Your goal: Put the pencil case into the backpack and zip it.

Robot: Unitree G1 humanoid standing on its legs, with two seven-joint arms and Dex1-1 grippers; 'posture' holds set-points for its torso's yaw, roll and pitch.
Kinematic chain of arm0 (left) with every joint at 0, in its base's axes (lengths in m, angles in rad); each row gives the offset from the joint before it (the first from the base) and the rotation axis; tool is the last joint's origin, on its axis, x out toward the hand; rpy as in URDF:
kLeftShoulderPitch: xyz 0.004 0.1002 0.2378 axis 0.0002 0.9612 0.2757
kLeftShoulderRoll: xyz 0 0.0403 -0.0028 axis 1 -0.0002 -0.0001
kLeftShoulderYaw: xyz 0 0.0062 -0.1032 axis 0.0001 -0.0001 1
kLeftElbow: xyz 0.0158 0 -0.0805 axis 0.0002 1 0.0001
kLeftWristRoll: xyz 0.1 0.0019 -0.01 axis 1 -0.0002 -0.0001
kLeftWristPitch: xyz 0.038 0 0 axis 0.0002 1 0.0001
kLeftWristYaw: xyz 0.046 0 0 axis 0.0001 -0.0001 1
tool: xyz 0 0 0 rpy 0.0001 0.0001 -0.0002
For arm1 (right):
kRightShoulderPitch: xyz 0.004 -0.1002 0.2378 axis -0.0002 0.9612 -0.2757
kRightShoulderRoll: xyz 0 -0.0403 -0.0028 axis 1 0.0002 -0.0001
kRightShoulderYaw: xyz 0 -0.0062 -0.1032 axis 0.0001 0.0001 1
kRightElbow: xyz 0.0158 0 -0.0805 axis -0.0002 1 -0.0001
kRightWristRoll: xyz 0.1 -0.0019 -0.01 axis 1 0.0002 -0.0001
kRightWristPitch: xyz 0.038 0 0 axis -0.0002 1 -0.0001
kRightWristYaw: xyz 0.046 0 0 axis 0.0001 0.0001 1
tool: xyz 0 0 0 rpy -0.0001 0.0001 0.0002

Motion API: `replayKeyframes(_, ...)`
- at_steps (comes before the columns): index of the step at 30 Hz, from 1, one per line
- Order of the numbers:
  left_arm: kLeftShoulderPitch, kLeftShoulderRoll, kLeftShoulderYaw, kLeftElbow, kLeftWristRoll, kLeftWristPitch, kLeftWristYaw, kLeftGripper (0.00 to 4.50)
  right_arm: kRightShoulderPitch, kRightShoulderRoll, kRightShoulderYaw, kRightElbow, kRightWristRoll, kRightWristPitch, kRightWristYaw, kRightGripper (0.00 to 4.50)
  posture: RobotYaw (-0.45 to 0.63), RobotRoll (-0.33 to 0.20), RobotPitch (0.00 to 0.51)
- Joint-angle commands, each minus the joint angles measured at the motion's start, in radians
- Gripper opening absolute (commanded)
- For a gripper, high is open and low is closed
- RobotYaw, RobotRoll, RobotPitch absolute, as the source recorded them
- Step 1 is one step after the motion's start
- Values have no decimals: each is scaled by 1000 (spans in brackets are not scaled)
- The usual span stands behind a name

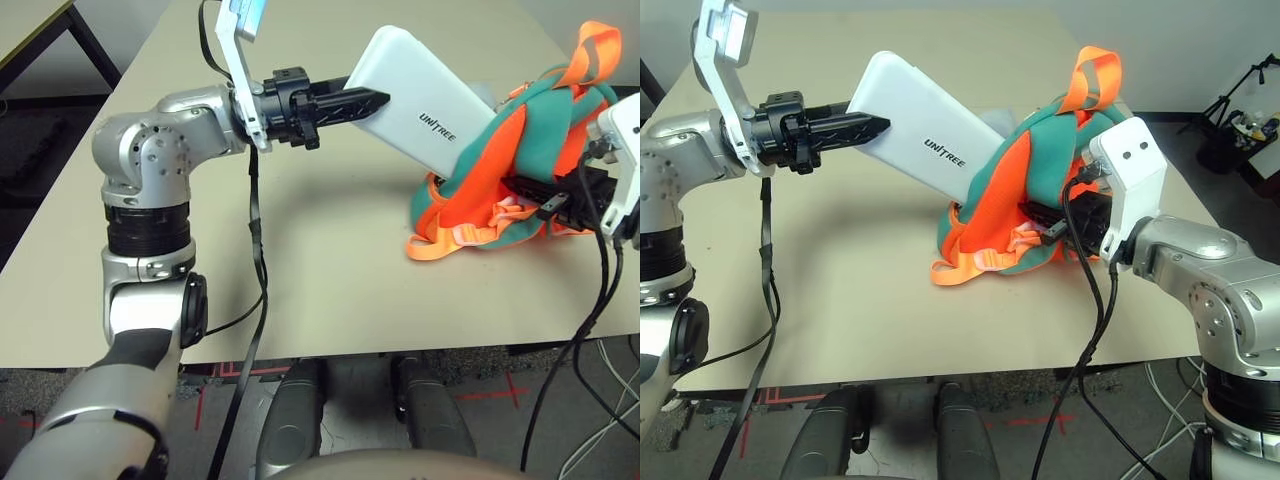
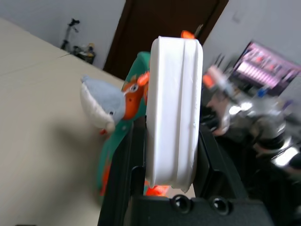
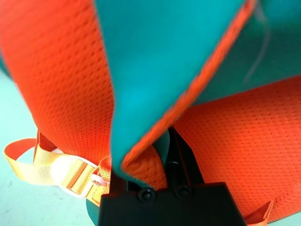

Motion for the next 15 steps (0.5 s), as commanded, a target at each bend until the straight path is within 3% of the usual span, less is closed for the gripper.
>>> replayKeyframes(1,-55,-47,72,17,-168,115,13,1326,0,12,26,-21,-3,10,0,200,31,0,198)
replayKeyframes(7,-52,12,82,9,-235,243,-9,1326,0,13,28,-11,-14,3,9,200,35,0,199)
replayKeyframes(15,36,102,-27,-78,-176,184,-64,1325,-9,19,34,-8,-22,1,8,200,33,0,201)
